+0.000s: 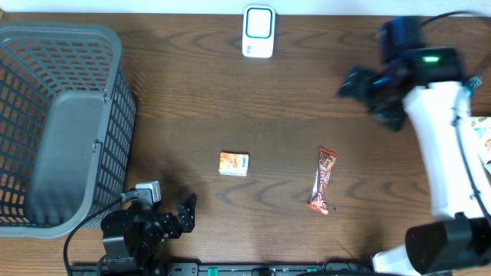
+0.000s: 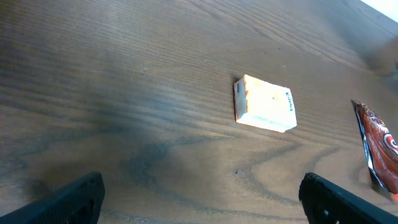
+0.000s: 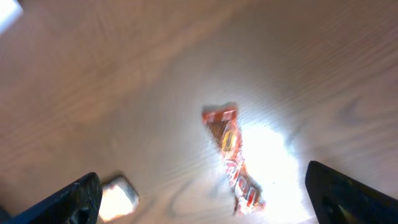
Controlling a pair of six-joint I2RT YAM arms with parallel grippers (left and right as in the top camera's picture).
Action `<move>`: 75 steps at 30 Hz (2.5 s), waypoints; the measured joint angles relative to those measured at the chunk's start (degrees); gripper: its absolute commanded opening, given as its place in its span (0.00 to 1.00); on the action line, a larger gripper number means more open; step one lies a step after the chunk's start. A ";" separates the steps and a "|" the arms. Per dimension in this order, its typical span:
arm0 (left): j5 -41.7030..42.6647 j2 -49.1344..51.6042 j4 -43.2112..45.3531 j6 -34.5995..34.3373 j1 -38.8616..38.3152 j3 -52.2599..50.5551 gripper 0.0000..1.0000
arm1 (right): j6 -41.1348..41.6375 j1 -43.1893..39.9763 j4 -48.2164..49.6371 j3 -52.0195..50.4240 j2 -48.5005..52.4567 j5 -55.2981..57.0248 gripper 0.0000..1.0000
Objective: Scan the item barcode
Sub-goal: 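Carry the bottle to the right table edge and release it, then reach the right gripper to the orange chocolate bar and grasp it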
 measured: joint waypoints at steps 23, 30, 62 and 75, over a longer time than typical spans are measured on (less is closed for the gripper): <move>0.00 0.00 0.00 0.00 0.00 0.00 1.00 | -1.14 18.62 23.06 -37.97 1.27 11.87 0.53; 0.00 0.00 0.00 0.00 0.00 0.00 1.00 | -0.87 18.64 31.56 -44.78 1.22 12.50 0.32; 0.00 0.00 0.00 0.00 0.00 0.00 1.00 | -14.23 11.58 78.16 -48.13 0.90 -61.53 0.01; 0.00 0.00 -0.02 0.00 0.00 0.00 1.00 | -18.03 11.56 111.56 -48.30 1.01 -84.72 0.01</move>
